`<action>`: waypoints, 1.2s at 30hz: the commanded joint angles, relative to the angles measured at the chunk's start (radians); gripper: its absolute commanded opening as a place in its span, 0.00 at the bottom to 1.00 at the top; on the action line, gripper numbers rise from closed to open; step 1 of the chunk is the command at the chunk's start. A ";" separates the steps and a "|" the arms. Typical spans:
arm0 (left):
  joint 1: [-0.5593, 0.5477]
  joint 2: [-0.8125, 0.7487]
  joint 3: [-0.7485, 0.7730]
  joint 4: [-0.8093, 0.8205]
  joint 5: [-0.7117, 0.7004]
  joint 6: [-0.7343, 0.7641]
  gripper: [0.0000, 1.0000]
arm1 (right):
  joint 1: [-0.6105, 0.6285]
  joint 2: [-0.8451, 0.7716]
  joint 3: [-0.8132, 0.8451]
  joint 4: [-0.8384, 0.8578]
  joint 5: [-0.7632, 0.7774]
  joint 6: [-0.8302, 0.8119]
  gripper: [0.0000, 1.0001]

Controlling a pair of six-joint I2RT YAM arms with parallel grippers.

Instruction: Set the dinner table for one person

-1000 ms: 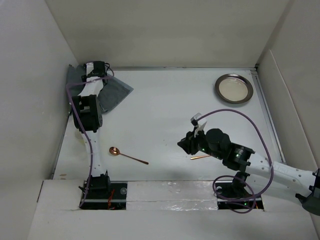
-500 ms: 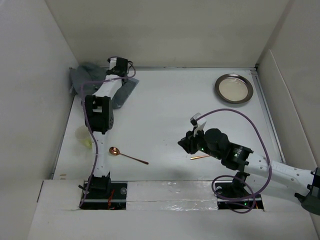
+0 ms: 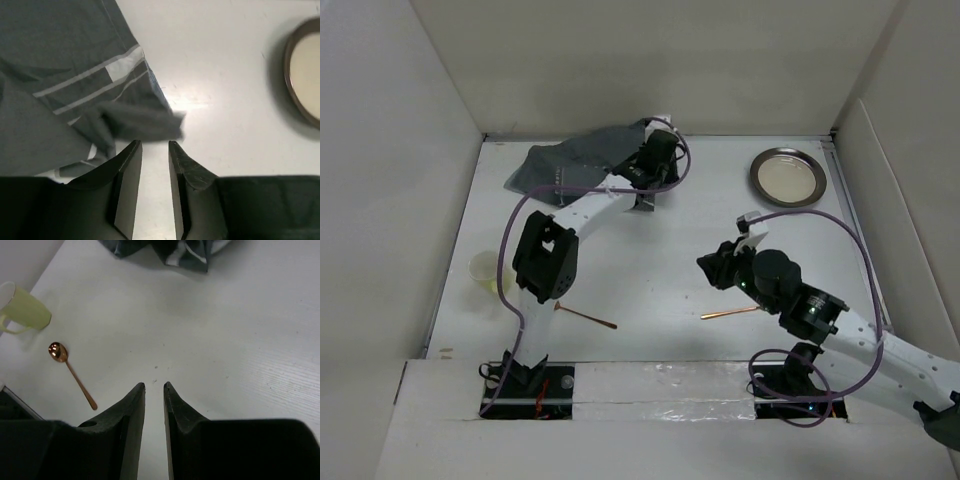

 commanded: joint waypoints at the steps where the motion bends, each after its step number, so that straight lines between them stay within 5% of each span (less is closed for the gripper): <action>1: -0.051 -0.004 -0.040 0.043 0.053 -0.048 0.32 | -0.010 -0.026 -0.008 -0.001 0.069 0.056 0.27; 5: -0.069 -0.109 -0.118 0.078 0.056 -0.065 0.59 | -0.032 -0.029 -0.011 -0.014 0.092 0.083 0.27; 7: -0.070 -0.218 -0.217 0.110 -0.013 -0.079 0.63 | -0.032 -0.029 -0.013 -0.014 0.094 0.092 0.27; 10: -0.070 -0.399 -0.430 0.185 -0.188 -0.151 0.59 | -0.041 -0.036 -0.025 0.008 0.075 0.089 0.18; 11: -0.045 -0.448 -0.501 0.211 -0.221 -0.210 0.55 | -0.041 -0.038 -0.029 0.014 0.068 0.091 0.02; 15: 0.088 -0.651 -0.849 0.334 -0.217 -0.358 0.46 | -0.041 -0.027 -0.049 0.057 0.023 0.073 0.00; 18: 0.185 -0.691 -0.969 0.337 -0.225 -0.428 0.45 | -0.041 -0.012 -0.043 0.043 0.003 0.071 0.00; 22: 0.223 -0.680 -1.038 0.388 -0.256 -0.466 0.55 | -0.041 -0.010 -0.052 0.069 -0.020 0.068 0.30; 25: 0.223 -0.613 -1.020 0.411 -0.272 -0.501 0.57 | -0.041 -0.012 -0.052 0.081 -0.040 0.065 0.42; 29: 0.233 -0.513 -1.011 0.425 -0.332 -0.617 0.57 | -0.041 -0.007 -0.054 0.098 -0.077 0.060 0.47; 36: 0.269 -0.423 -1.089 0.690 -0.297 -0.656 0.59 | -0.041 -0.010 -0.043 0.100 -0.130 0.031 0.48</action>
